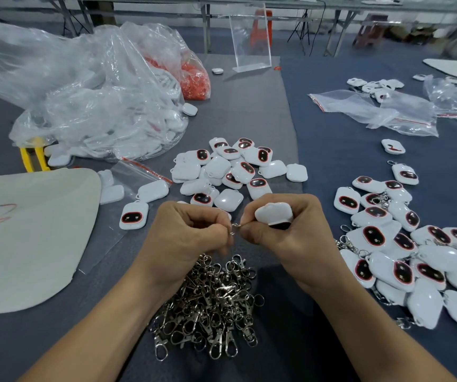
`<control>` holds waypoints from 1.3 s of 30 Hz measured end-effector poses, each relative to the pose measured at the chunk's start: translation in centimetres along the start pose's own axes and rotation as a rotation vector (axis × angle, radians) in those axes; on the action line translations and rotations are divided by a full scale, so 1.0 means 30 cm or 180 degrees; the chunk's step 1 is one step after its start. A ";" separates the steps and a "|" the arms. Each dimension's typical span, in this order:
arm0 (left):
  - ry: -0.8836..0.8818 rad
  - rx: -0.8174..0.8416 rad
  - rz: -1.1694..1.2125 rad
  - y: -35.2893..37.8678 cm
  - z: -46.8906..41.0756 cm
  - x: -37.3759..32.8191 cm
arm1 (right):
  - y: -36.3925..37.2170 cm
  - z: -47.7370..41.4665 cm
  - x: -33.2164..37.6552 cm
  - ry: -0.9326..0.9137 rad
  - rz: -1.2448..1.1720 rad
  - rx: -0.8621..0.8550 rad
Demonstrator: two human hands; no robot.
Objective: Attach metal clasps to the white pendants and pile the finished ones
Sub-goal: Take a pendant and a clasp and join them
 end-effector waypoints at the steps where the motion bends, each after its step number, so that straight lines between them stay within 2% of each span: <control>1: -0.0070 -0.0059 0.0136 -0.001 -0.001 0.004 | 0.001 0.000 -0.002 0.0099 -0.0058 0.0013; 5: -0.0156 -0.0092 0.0363 -0.004 0.001 0.005 | 0.011 0.001 -0.012 0.0428 -0.0236 0.0128; 9: 0.0032 -0.0404 0.0128 -0.010 -0.004 -0.003 | 0.003 0.000 -0.026 0.0740 0.0096 -0.0261; 10: 0.0162 -0.0589 -0.0226 -0.019 -0.005 -0.003 | -0.001 0.001 -0.033 0.0873 0.0234 -0.0397; 13: 0.0765 -0.0865 -0.2189 -0.035 0.007 0.000 | -0.013 0.000 -0.046 0.1133 0.0751 -0.0594; 15: 0.0918 -0.0633 -0.3083 -0.027 0.018 -0.001 | -0.019 -0.004 -0.050 0.1229 0.0868 -0.0545; 17: 0.0814 -0.0228 -0.3515 -0.013 0.014 0.012 | -0.030 -0.007 -0.051 0.1206 0.1160 -0.0393; 21: 0.0626 0.0176 -0.3253 -0.009 -0.004 0.028 | -0.053 -0.005 -0.052 0.1019 0.1702 0.0046; 30: 0.0590 0.0363 -0.2766 -0.026 -0.023 0.048 | -0.046 -0.006 -0.048 0.0968 0.1757 0.0190; 39: 0.0625 0.0307 -0.2663 -0.032 -0.018 0.043 | -0.042 -0.005 -0.039 0.0902 0.1788 0.0156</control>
Point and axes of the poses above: each hand's wrist, its own z-axis away from the middle knuckle, its own y-axis out of the palm, x = y × z, the point moved 2 cm from there along -z, towards the middle knuckle, and after that the axes turned 1 degree about -y, right-handed, at the moved point
